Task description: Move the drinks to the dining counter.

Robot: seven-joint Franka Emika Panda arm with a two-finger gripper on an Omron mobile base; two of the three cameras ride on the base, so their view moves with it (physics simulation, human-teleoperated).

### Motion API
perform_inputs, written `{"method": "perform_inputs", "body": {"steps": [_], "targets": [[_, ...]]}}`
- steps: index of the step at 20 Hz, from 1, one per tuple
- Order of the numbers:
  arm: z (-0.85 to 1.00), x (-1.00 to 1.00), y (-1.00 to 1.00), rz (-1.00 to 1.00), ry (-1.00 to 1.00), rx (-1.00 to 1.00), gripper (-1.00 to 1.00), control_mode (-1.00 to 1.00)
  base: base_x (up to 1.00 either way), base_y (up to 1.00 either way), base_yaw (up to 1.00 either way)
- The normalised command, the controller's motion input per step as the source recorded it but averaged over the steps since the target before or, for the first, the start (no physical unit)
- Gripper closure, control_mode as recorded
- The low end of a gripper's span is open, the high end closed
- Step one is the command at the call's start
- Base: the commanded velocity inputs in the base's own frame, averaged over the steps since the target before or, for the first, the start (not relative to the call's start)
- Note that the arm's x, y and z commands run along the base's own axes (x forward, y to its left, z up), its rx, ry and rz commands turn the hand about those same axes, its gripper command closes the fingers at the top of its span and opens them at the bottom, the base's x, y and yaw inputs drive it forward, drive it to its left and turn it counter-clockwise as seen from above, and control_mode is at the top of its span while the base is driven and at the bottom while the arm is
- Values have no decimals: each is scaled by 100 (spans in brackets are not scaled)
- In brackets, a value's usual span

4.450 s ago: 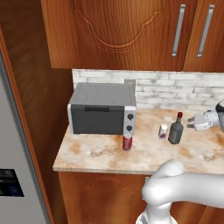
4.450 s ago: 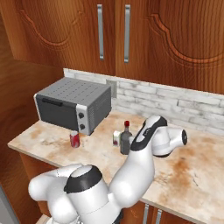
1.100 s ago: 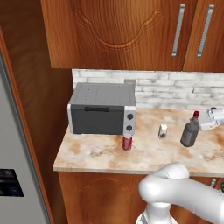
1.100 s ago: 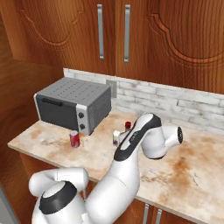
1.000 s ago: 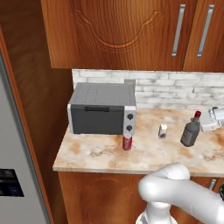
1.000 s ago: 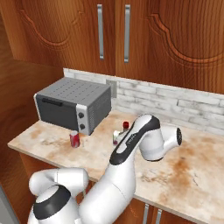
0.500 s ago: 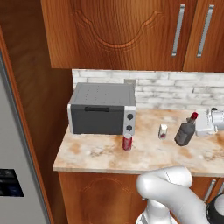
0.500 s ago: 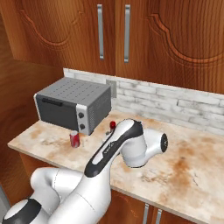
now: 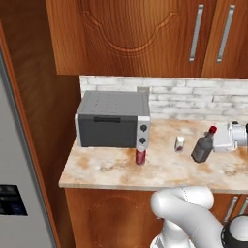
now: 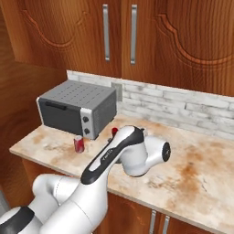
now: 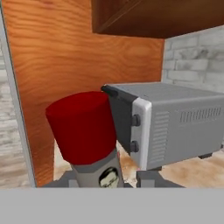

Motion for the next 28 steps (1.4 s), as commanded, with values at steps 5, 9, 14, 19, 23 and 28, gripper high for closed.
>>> {"method": "perform_inputs", "body": {"steps": [5, 9, 14, 19, 23, 28], "targets": [[0, 0, 0, 0, 0, 0, 100, 100, -99, -10, -11], [0, 0, 0, 0, 0, 0, 100, 100, -64, -19, -46], [0, 0, 0, 0, 0, 0, 100, 100, 3, -19, -86], [0, 0, 0, 0, 0, 0, 100, 100, 8, -42, -79], [0, 0, 0, 0, 0, 0, 100, 100, 8, -64, -79], [0, 0, 0, 0, 0, 0, 100, 100, 12, -61, -81]]}}
